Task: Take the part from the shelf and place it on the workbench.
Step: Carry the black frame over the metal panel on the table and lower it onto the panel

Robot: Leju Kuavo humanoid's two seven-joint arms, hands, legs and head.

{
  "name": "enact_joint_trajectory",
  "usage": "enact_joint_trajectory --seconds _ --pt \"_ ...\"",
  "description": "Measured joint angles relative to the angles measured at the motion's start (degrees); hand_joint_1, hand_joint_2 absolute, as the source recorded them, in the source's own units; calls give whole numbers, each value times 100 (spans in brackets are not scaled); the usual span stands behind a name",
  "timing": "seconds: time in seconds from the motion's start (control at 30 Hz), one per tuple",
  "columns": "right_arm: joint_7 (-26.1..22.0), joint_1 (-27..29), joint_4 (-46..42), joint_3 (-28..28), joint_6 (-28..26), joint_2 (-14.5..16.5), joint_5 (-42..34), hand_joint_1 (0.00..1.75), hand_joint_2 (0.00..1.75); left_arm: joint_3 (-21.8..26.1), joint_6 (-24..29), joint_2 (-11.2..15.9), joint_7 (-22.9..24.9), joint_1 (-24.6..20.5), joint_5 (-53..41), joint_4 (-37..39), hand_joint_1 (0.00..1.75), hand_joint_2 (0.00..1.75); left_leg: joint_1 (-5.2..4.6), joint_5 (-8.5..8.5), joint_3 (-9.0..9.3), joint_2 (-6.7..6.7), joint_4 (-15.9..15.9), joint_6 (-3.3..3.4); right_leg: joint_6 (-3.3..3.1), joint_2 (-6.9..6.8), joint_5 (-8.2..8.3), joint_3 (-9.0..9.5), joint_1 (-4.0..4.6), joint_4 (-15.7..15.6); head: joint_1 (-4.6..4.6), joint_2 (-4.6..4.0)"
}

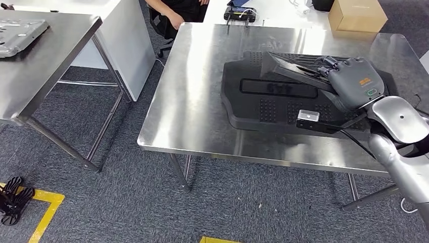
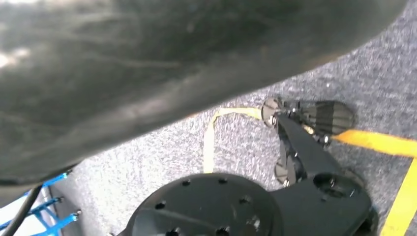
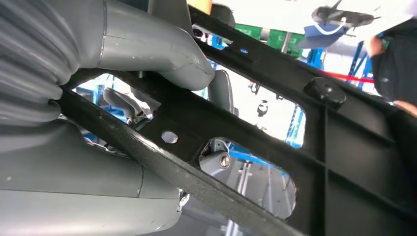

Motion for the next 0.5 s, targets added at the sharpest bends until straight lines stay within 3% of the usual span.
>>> enact_joint_trajectory --seconds 0.1,0.13,0.17,0.2,0.27,0.3,0.37,0.5 --pt "0 -74 50 36 6 -30 -33 175 175 -15 -2 -1 0 3 26 0 0 0 4 -355 -611 35 1098 -29 -125 -3 -89 127 37 -2 -11 0" --pt "-1 -81 67 61 11 -32 -32 175 175 -16 -2 -2 1 4 30 0 0 0 2 -395 -821 36 1388 -19 -152 -2 -117 165 60 -2 -10 0" --pt "-1 -81 84 91 17 -33 -32 175 175 -17 -2 -2 1 7 32 0 0 0 -4 -330 -942 35 1481 2 -170 2 -147 206 80 -3 -10 0" --pt "-2 -81 100 118 23 -33 -32 175 175 -17 -2 -2 1 10 33 0 0 0 -14 -153 -949 34 1345 38 -178 10 -178 253 97 -4 -9 0" --pt "-2 -84 129 150 29 -35 -34 175 175 -17 -1 7 2 17 37 2 0 0 -61 331 -687 30 590 142 -173 31 -244 347 113 -8 -7 0" --pt "-1 -92 141 158 31 -39 -29 175 175 -17 0 14 3 18 39 3 0 0 -88 479 -527 31 220 188 -156 43 -275 377 129 -8 -5 0" --pt "3 -106 165 191 37 -49 26 175 175 -19 3 27 8 9 50 5 0 0 -137 521 -361 33 -127 235 -106 54 -323 400 138 -15 -4 0" --pt "75 -112 196 309 -3 -53 349 175 175 -21 8 23 31 0 81 0 0 0 -109 501 -197 33 -291 299 -23 30 -433 342 141 112 2 0"
